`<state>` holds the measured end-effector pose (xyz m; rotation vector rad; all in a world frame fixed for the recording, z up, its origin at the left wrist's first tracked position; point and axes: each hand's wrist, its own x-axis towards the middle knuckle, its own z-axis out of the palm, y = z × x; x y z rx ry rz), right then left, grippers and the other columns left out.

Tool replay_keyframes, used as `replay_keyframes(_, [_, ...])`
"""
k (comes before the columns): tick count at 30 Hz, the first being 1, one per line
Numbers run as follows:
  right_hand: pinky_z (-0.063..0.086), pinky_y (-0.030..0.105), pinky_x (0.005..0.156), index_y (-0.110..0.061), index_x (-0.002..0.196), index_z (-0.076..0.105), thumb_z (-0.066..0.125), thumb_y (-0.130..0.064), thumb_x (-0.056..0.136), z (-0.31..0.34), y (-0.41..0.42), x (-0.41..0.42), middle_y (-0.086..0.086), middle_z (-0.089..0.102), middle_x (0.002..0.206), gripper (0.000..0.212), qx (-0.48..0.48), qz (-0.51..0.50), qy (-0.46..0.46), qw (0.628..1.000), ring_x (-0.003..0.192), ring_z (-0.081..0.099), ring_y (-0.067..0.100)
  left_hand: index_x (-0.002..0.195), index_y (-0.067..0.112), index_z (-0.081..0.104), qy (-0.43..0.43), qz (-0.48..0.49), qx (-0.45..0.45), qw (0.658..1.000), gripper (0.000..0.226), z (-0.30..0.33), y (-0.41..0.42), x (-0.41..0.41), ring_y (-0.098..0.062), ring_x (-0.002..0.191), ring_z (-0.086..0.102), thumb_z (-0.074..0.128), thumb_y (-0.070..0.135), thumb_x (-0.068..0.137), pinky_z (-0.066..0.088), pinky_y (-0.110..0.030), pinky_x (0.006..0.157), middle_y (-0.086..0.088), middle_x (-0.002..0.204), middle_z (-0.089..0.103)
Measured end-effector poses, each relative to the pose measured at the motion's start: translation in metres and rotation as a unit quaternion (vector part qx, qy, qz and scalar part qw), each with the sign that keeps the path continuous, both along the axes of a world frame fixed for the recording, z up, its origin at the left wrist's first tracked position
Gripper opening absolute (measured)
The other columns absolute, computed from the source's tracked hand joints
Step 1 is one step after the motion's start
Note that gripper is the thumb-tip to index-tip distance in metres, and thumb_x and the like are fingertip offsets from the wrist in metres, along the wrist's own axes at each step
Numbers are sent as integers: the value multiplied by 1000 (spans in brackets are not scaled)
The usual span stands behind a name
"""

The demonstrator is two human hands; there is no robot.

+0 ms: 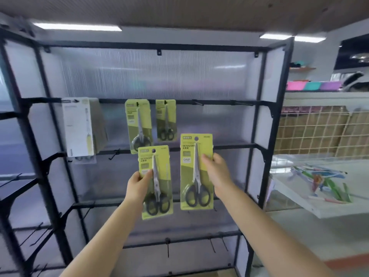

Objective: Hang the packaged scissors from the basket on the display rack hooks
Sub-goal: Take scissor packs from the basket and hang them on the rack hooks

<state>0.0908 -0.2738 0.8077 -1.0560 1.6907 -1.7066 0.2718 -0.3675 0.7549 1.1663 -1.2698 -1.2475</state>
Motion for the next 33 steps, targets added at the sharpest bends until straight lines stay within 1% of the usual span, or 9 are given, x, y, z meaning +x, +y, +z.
replay_keyframes(2, [35, 26, 64, -1, 106, 55, 46, -23, 97, -12, -16, 4, 9, 55, 90, 25, 14, 16, 6, 1000, 79, 50, 19, 81, 12, 52, -3, 11, 11, 1000, 27, -10, -14, 12, -23, 74, 46, 59, 37, 89, 43, -36, 70, -10, 80, 50])
replay_keyframes(4, [37, 26, 64, 0, 105, 55, 46, -23, 97, -21, -32, 5, 14, 58, 93, 26, 34, 22, 28, 999, 80, 48, 17, 86, 12, 59, 7, 19, 16, 1000, 21, -16, -29, 18, -29, 83, 57, 60, 33, 90, 51, -45, 84, -13, 91, 63])
replay_keyframes(7, [45, 32, 82, -3, 111, 55, 46, -26, 97, -25, -58, 4, 17, 60, 115, 28, 54, 20, 57, 997, 97, 59, 25, 89, 14, 61, 23, 31, 12, 999, 16, -18, -50, 20, -35, 97, 62, 60, 29, 90, 50, -52, 92, -15, 100, 67])
replay_keyframes(9, [45, 36, 88, -3, 113, 55, 46, -27, 97, -18, -76, 2, 15, 61, 116, 30, 49, 19, 66, 996, 106, 57, 28, 88, 14, 60, 32, 32, 8, 999, 15, -13, -64, 18, -34, 96, 62, 59, 29, 91, 50, -50, 92, -15, 100, 67])
replay_keyframes(12, [42, 31, 71, -3, 109, 56, 45, -29, 97, 3, -102, 2, 10, 60, 98, 30, 16, 20, 100, 995, 90, 57, 25, 86, 16, 59, 46, 28, -9, 999, 14, 1, -82, 15, -30, 93, 61, 59, 28, 92, 49, -49, 93, -13, 98, 66])
replay_keyframes(19, [36, 32, 68, 3, 111, 51, 45, -33, 97, 63, -154, 4, 6, 47, 87, 39, -65, 3, 137, 988, 77, 44, 17, 83, 14, 55, 55, 25, -64, 996, 19, 49, -115, 13, -21, 81, 51, 59, 30, 91, 45, -37, 78, -9, 85, 57])
replay_keyframes(25, [40, 31, 69, -6, 100, 56, 47, -29, 96, 79, -180, 4, 1, 53, 81, 26, -86, 7, 113, 990, 73, 48, 13, 80, 20, 56, 52, 37, -94, 994, 15, 64, -130, 12, -21, 83, 55, 58, 30, 92, 49, -39, 81, -3, 84, 61])
replay_keyframes(29, [30, 26, 56, -14, 84, 47, 45, -28, 96, 72, -190, 1, -4, 39, 67, 19, -70, 19, 112, 991, 60, 35, 9, 83, 22, 56, 57, 35, -86, 994, 12, 62, -134, 12, -24, 92, 57, 57, 29, 92, 50, -41, 87, -7, 95, 62])
replay_keyframes(33, [28, 27, 55, -14, 82, 44, 45, -30, 96, 63, -201, -1, -4, 36, 66, 21, -68, 13, 112, 991, 59, 34, 10, 83, 22, 56, 53, 42, -85, 994, 12, 59, -138, 13, -23, 91, 56, 57, 29, 93, 49, -39, 85, -4, 90, 61])
